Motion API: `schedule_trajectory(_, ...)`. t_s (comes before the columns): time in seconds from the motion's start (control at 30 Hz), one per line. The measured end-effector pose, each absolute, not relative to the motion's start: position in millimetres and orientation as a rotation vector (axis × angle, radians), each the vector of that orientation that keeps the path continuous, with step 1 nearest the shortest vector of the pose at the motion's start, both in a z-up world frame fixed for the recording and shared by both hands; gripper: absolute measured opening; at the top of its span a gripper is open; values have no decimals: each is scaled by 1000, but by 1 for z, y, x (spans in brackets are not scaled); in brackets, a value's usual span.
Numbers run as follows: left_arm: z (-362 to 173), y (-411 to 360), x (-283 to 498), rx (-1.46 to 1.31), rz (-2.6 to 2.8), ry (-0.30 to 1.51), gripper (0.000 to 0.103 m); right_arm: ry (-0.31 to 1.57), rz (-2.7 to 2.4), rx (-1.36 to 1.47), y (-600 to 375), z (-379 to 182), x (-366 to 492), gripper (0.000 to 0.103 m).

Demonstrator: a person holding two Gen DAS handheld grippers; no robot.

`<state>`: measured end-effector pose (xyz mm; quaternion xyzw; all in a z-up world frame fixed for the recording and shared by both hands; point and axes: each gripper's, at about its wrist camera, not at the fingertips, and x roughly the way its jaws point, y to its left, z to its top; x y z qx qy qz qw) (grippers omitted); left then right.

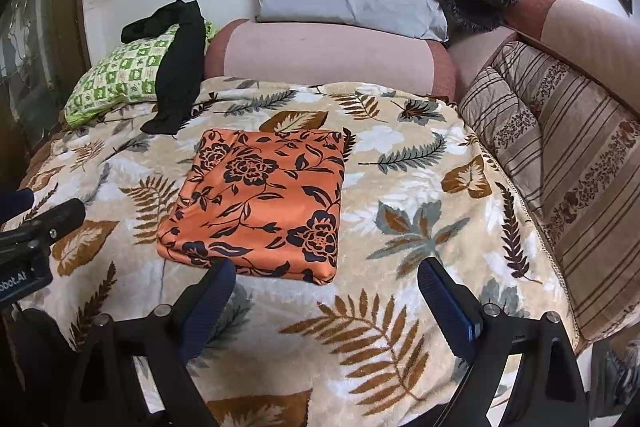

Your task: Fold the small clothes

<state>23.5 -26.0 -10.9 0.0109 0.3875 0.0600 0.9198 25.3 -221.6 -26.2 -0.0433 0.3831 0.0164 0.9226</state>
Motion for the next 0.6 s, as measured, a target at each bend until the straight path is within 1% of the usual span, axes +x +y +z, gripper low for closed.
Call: schedule_trajectory(0.6,-23,-25,52,-27,64,814,90,800,47,-100,-213,-31,45,94)
